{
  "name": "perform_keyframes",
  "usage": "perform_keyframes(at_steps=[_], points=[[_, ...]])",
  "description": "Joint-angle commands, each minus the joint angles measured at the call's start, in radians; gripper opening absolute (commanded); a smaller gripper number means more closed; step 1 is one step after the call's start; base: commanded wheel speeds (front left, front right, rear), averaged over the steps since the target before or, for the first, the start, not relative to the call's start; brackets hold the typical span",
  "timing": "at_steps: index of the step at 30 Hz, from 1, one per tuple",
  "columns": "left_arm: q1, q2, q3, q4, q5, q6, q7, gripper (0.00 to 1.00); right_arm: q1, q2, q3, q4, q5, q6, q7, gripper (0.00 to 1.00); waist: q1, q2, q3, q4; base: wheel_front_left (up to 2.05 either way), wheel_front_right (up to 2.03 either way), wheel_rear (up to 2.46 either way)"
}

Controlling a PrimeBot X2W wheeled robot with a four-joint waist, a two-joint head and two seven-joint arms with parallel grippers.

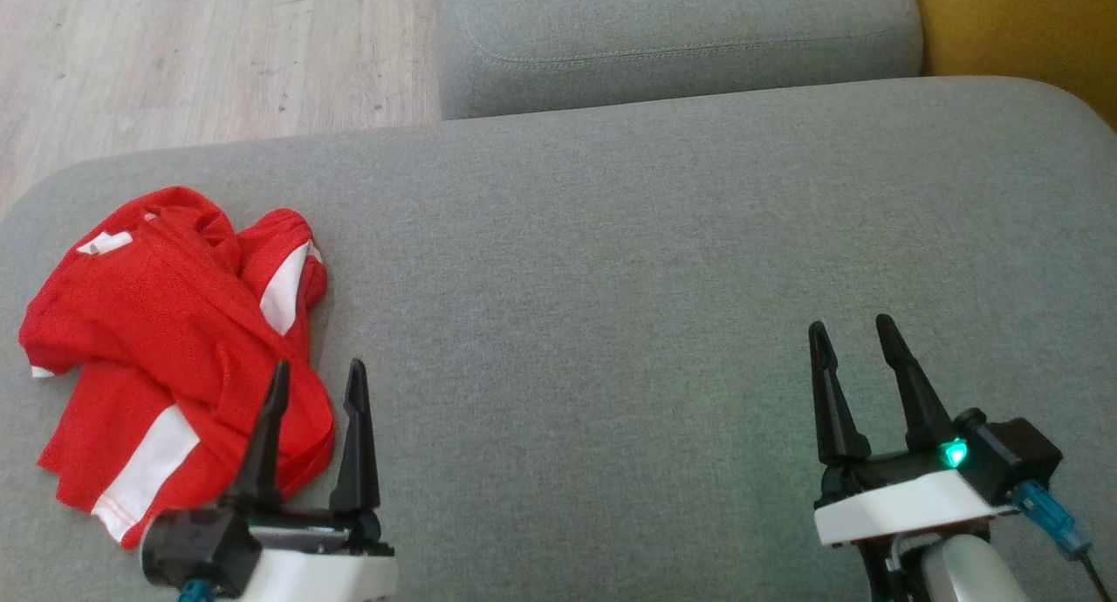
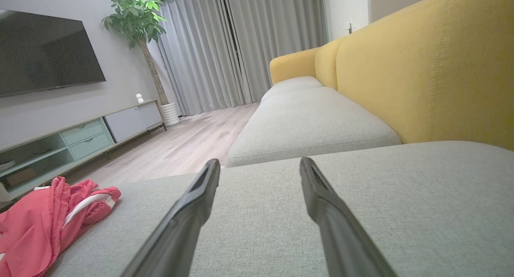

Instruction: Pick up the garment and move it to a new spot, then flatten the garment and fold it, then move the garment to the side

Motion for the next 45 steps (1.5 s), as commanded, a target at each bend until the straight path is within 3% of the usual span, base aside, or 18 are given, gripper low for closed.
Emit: perform_keyframes(at_steps=[1, 14, 27, 37, 45], points=[[-0.025, -0.004, 0.027, -0.017, -0.010, -0.005, -0.010, 1.00, -0.029, -0.008, 0.028, -0.024, 0.018, -0.001, -0.011, 1.00, 0.0000, -0.0001, 0.000, 0.000, 0.00, 0.00, 0.00], [-0.037, -0.004, 0.028, 0.013, -0.049, 0.001, -0.010, 1.00, -0.036, -0.008, 0.036, -0.003, 0.070, -0.001, -0.011, 1.00, 0.0000, -0.0001, -0.011, 0.034, 0.00, 0.00, 0.00], [-0.002, -0.004, 0.081, 0.030, -0.041, 0.005, -0.010, 1.00, -0.008, -0.008, 0.092, 0.009, 0.116, -0.001, -0.011, 1.00, 0.0000, -0.0001, -0.059, 0.237, 0.00, 0.00, 0.00], [0.030, -0.004, 0.121, 0.027, -0.027, 0.000, -0.010, 1.00, 0.011, -0.008, 0.145, 0.018, 0.149, -0.001, -0.011, 1.00, 0.0000, -0.0001, -0.092, 0.348, 0.00, 0.00, 0.00], [0.043, -0.004, 0.133, 0.030, -0.022, -0.010, -0.010, 1.00, 0.023, -0.008, 0.171, 0.023, 0.160, -0.001, -0.011, 1.00, 0.0000, -0.0001, -0.108, 0.394, 0.00, 0.00, 0.00]])
